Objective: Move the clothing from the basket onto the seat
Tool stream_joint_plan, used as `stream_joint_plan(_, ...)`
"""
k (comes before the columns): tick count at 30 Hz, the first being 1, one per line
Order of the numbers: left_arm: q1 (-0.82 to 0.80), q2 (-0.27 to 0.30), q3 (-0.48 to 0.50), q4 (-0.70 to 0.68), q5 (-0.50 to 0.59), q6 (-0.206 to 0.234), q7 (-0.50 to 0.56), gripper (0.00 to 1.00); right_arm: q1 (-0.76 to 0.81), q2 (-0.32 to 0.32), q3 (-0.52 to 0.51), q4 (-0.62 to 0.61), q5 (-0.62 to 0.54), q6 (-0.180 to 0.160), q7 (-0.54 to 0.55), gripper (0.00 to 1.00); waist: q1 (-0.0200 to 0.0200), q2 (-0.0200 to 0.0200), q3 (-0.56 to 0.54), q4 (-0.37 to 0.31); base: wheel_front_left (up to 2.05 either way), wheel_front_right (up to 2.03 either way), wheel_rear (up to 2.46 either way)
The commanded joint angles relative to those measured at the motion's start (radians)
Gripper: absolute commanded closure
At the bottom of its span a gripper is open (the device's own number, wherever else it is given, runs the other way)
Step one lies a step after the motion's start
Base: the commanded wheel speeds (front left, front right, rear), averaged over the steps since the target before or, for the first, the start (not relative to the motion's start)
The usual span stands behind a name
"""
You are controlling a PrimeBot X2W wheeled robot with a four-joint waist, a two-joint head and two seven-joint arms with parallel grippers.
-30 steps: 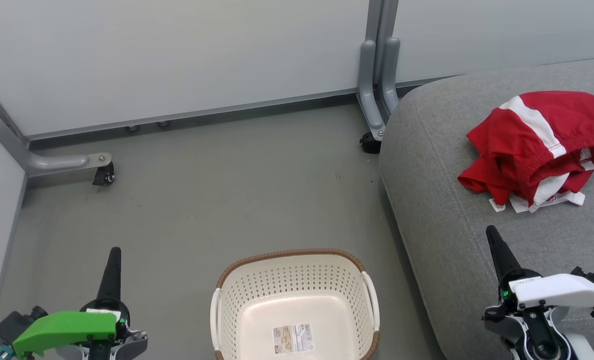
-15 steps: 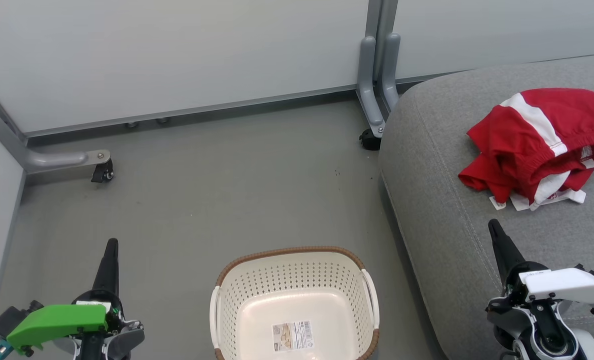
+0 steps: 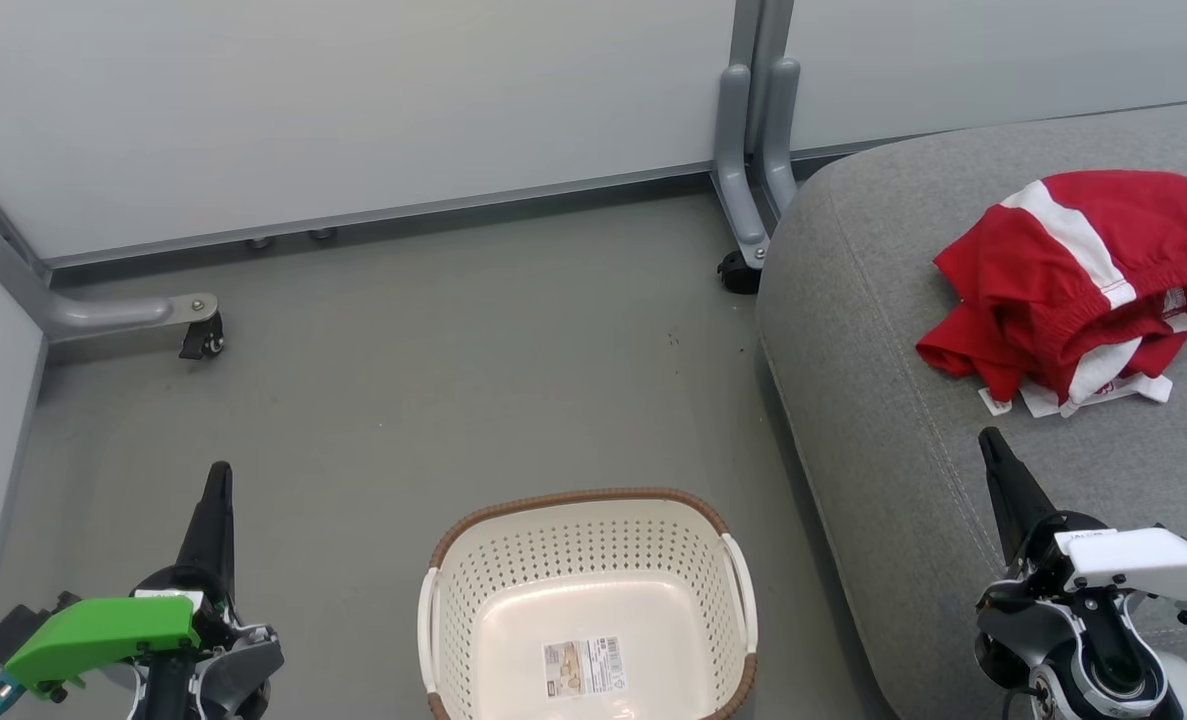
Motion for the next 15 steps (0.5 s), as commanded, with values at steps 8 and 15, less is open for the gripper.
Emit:
stream_joint_plan(8, -0.021, -0.003, 0.009, 0.004, -0.028, -0.006, 0.011, 1.00, -0.016, 0.001, -0.010, 0.006, 0.034, 0.000, 0.015, 1.00, 0.0000, 0.0000, 0.003, 0.000, 0.00, 0.00, 0.00)
stream_joint_plan(15, -0.022, -0.005, 0.011, 0.005, -0.025, -0.005, 0.014, 1.00, -0.016, 0.003, -0.013, 0.007, 0.030, 0.000, 0.017, 1.00, 0.0000, 0.0000, 0.003, 0.000, 0.00, 0.00, 0.00)
